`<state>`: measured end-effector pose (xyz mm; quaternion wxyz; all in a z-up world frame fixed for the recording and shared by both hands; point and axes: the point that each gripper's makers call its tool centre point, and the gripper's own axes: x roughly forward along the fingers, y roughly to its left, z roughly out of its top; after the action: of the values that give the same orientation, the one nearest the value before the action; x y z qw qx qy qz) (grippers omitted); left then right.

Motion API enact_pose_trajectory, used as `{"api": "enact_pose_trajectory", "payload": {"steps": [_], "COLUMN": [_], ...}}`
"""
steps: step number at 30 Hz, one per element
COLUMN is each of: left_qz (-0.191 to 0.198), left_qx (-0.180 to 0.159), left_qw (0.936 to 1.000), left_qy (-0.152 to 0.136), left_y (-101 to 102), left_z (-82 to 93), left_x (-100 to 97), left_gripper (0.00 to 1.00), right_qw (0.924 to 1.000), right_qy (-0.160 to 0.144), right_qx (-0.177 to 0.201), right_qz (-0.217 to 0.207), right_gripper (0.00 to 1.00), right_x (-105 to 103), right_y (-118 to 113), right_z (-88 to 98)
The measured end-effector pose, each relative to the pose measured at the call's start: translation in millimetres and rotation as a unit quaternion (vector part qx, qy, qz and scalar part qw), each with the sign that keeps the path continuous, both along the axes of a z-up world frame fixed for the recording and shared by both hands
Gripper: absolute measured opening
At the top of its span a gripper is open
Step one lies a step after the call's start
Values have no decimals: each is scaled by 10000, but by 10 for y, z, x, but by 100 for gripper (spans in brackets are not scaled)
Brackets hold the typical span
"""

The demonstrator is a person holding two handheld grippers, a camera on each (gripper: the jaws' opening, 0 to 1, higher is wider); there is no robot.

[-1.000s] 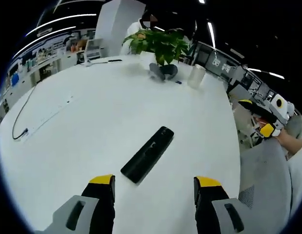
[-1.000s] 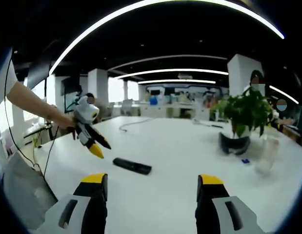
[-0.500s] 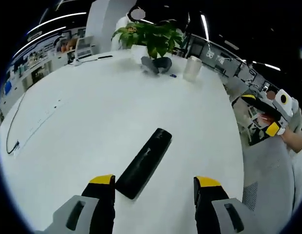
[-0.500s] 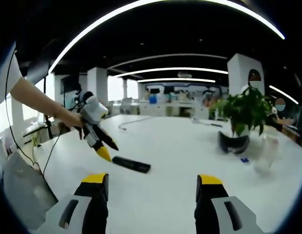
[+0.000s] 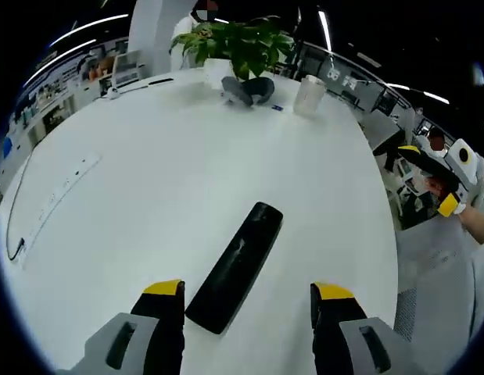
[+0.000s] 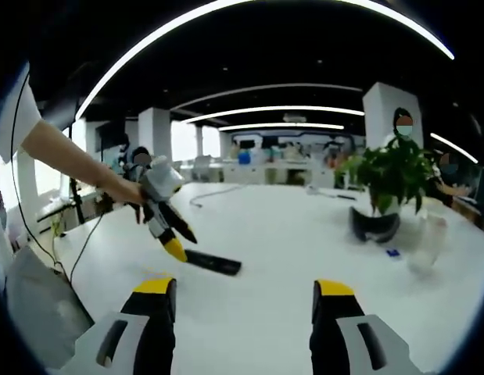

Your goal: Press the specified remote control buttons in sequence, fully releasing each button before pressing the next.

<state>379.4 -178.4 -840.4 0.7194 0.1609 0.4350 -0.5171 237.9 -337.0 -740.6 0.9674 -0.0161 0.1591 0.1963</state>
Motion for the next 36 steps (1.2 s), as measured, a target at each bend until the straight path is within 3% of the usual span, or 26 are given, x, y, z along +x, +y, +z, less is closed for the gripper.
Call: {"api": "enact_pose_trajectory", "payload": {"steps": [8, 20, 25, 30, 34, 36], "left_qz": [-97, -224, -262, -435, -766, -868], "left_qx": [104, 404, 438, 584, 911, 939], "left_qw": [9999, 9989, 9987, 9969, 9904, 9890], "left_qy": [-25, 27, -24, -285, -708, -738], "left_y": [-36, -38, -33, 4, 71, 67], "left_z": [-74, -244, -238, -264, -289, -300], "left_x": [61, 86, 125, 160, 217, 194], "left_gripper": [65, 58, 52, 45, 34, 32], "right_qw": [9994, 9994, 9994, 9995, 9995, 9994], "right_qy": [129, 206, 196, 201, 216, 225], "right_qx": [-148, -94, -96, -69, -66, -76], "right_qz": [275, 265, 256, 222, 225, 235], "right_gripper": [66, 63, 63, 61, 61, 61], "right_x": [-22, -24, -21, -19, -19, -21], "right_y": [100, 85, 83, 69, 70, 74], "right_z": [-63, -86, -85, -83, -87, -92]}}
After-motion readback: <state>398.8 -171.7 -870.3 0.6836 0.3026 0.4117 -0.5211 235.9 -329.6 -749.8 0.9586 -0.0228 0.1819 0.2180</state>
